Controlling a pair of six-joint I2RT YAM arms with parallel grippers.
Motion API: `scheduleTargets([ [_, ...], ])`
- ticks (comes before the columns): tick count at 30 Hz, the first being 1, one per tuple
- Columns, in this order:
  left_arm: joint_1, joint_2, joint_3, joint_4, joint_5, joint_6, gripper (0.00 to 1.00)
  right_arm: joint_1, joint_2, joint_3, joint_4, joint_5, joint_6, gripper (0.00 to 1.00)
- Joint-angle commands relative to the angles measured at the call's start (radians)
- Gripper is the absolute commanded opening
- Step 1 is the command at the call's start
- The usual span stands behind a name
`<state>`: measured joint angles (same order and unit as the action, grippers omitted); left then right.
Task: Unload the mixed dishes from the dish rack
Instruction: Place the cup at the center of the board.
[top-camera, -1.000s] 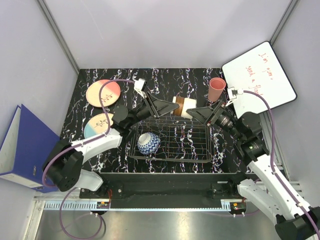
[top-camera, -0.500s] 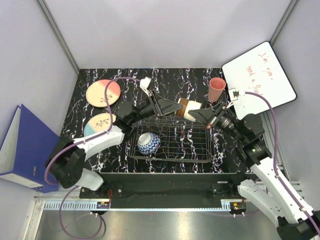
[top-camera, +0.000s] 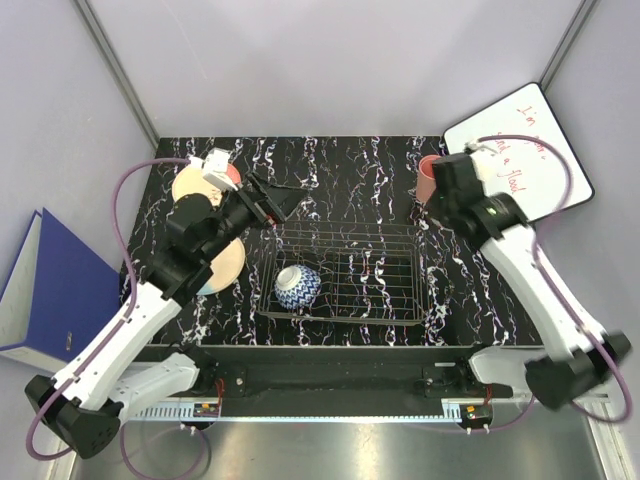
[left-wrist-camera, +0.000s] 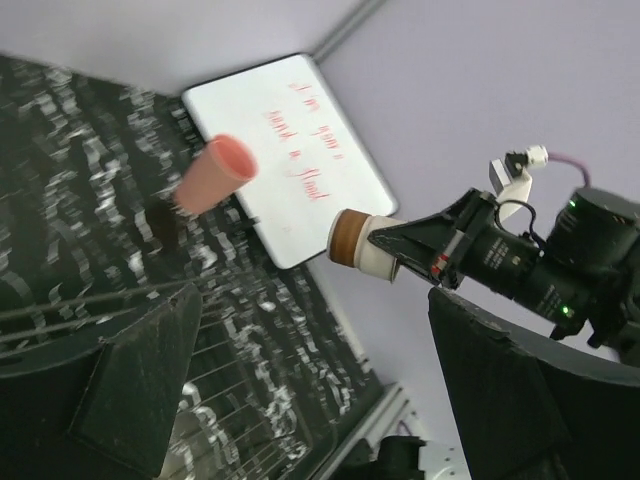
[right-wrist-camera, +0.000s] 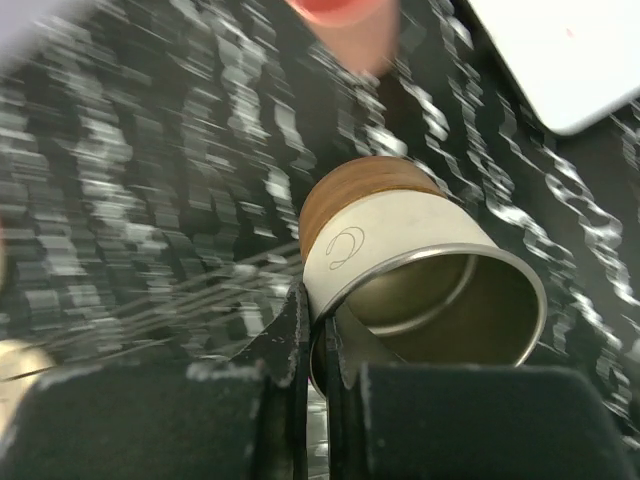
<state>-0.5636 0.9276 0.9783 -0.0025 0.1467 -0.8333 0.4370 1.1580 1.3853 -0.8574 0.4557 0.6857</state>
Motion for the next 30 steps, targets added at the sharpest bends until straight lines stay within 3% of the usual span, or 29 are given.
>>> scheduleTargets([
  [1,-0.004,0.017,0.01,-0.234,-0.121,0.059,0.99,-0.039,0.165,0.085,-0.164,0.132,0.028,0.0],
  [6,-0.004,0.007,0.008,-0.301,-0.134,0.074,0.99,-0.249,0.288,0.138,-0.122,-0.027,-0.023,0.0],
  [8,-0.004,0.002,0.007,-0.306,-0.134,0.077,0.99,-0.277,0.328,0.136,-0.101,-0.043,-0.035,0.0],
  [30,-0.004,0.034,-0.039,-0.314,-0.11,0.083,0.99,-0.32,0.724,0.224,-0.012,-0.155,-0.028,0.0],
])
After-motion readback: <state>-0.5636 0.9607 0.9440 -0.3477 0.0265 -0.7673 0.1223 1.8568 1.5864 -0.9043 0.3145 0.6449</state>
